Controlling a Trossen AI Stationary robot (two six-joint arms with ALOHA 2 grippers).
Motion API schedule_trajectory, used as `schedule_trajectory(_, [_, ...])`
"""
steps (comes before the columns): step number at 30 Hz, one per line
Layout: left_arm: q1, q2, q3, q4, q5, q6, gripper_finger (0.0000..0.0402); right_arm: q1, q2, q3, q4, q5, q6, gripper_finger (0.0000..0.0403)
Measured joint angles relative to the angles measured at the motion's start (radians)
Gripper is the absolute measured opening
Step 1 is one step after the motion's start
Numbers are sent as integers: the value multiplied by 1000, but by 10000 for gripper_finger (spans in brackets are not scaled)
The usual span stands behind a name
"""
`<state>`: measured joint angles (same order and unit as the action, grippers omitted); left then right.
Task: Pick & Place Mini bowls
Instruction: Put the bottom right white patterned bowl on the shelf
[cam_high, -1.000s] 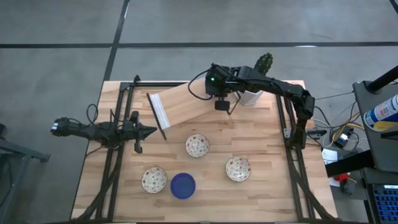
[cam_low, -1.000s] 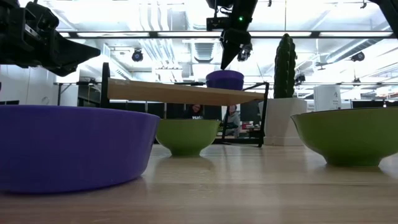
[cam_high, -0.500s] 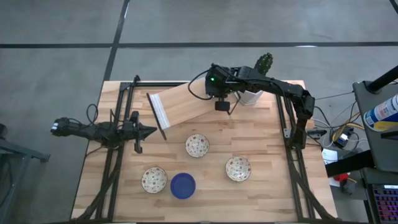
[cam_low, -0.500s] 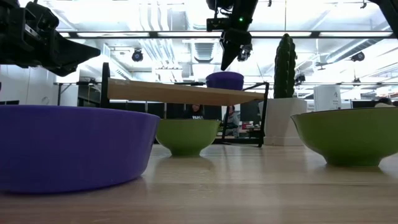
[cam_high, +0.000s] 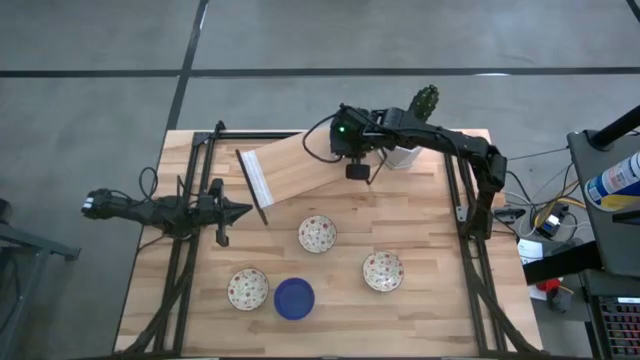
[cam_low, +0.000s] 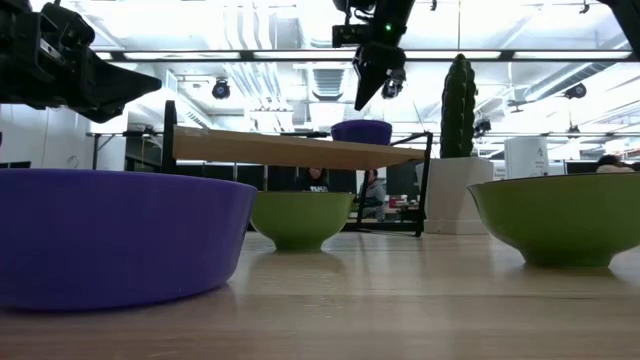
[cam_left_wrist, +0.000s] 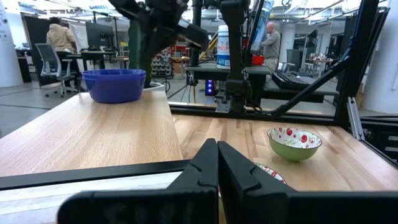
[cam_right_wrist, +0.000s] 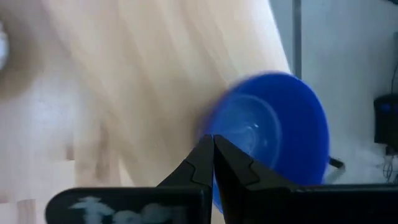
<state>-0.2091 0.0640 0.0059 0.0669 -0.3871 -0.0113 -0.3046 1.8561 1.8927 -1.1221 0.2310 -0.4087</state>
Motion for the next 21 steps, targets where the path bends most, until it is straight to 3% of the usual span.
schedule_trajectory(7, [0,0,0,0,0,0,0,119,0,0,3,-15,3,8])
schedule_trajectory(15, [0,0,0,0,0,0,0,296,6,-5,14,-141,-7,8])
schedule_trajectory(21, [0,0,0,0,0,0,0,447,11,-76,148,-161,-25,14])
